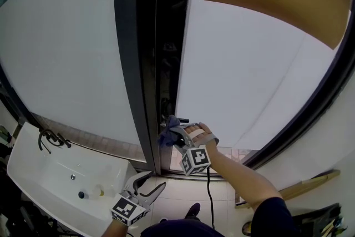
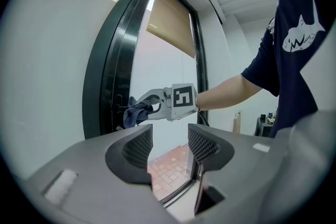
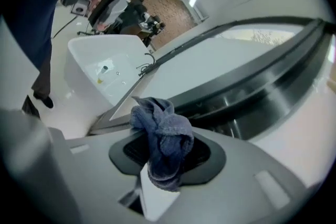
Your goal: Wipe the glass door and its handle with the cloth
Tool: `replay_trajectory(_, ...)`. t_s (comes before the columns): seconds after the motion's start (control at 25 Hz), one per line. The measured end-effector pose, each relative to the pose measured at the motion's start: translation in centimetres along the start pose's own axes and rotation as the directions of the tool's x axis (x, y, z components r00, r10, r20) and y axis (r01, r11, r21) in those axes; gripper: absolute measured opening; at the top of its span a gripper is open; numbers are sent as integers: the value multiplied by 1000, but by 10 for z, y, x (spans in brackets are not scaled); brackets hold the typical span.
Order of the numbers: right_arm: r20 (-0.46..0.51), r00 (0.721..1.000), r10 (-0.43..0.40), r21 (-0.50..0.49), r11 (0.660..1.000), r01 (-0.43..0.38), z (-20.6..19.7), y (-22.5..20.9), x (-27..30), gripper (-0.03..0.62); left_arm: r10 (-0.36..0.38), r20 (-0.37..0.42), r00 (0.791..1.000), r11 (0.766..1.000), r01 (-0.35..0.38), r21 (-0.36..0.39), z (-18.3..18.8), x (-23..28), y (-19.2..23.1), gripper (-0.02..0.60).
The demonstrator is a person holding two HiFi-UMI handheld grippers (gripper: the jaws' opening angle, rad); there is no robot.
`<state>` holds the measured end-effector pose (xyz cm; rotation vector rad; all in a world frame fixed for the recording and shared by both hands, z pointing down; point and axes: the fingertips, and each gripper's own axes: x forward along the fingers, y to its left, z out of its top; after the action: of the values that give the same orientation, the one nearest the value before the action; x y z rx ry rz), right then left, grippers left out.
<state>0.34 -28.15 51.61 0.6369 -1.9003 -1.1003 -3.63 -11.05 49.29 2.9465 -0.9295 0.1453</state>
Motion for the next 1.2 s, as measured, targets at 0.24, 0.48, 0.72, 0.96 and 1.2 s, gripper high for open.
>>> replay_trajectory(0.24,-71,997,-20,-356,935,-6,23,14,56,144,32,-6,999,999,-32,-7,-4,-5,4,206)
replay_trajectory(0.48,-8,997,-74,26,997,74,19,14,79,144,76,-26,997,997,-77,-23,-13,-17,13,206)
replay_trajectory(0.72,3,989,-146,705,702,102,-13,-7,86,140,113,-43,993,993,-114,-38,-17,-26,26,206)
replay_trajectory(0.96,6,985,-171,760,641,107,-21,-4,104,141,128,-55,990,990,-131,-44,-15,-25,28,206)
replay_trajectory(1.2,60,978,-200,844,534,57,-36,-7,101,141,155,-66,986,986,-158,-43,-23,-33,32,206)
